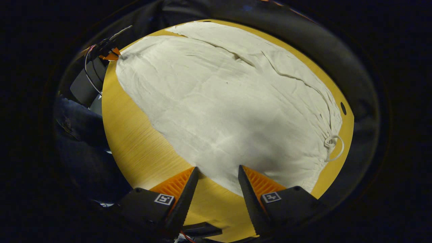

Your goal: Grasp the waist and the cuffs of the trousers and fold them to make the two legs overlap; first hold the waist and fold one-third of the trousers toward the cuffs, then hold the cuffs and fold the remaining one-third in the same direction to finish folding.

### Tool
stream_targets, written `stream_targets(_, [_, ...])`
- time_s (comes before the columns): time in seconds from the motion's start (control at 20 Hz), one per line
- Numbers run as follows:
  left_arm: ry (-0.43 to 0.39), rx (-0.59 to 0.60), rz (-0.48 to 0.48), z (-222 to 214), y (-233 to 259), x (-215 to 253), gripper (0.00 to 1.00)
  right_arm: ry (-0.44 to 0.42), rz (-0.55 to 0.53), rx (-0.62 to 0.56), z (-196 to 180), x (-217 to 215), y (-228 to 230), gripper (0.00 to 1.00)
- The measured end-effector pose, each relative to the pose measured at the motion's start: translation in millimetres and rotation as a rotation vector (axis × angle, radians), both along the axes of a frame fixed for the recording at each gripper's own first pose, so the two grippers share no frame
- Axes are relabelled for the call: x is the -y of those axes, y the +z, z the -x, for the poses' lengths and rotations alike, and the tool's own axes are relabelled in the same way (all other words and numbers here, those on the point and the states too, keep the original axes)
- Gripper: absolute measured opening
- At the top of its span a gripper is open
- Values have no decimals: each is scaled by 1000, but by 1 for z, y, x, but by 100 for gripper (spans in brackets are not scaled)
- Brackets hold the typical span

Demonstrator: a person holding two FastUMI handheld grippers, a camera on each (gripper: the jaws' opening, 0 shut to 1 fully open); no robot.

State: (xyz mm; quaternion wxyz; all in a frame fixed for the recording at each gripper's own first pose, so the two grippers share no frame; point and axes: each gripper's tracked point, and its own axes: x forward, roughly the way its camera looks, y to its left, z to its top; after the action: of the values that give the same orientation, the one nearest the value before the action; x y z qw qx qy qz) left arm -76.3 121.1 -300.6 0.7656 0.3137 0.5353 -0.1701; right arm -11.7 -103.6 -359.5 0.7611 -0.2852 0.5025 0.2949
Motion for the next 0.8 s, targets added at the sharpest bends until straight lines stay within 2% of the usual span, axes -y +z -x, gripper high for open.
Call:
stream_targets(0.05, [-3,4,5,0,0,0,0,-16,3,-2,-2,1,2,75])
stream_targets(0.15, [-3,13,18,-1,0,1,0,-42,17,-5,-4,2,1,54])
stream_targets(0.2, [-4,17,27,-1,0,0,0,-47,22,-4,-4,2,1,57])
stream_targets(0.35, [-3,21,51,1,-1,1,0,-37,50,36,-4,4,1,16])
stream_targets(0.4, [-3,21,58,2,0,1,0,-35,54,43,-4,3,3,14])
stream_targets(0.45, [-5,22,66,1,-1,1,0,-49,61,40,-3,3,0,7])
stream_targets(0.5, [-8,23,72,0,0,1,0,-68,65,43,-3,4,0,9])
stream_targets(0.55, [-11,23,77,0,0,1,0,-81,72,49,-3,4,1,5])
stream_targets(0.8, [-44,51,83,-4,1,1,0,-160,116,149,-5,5,4,2])
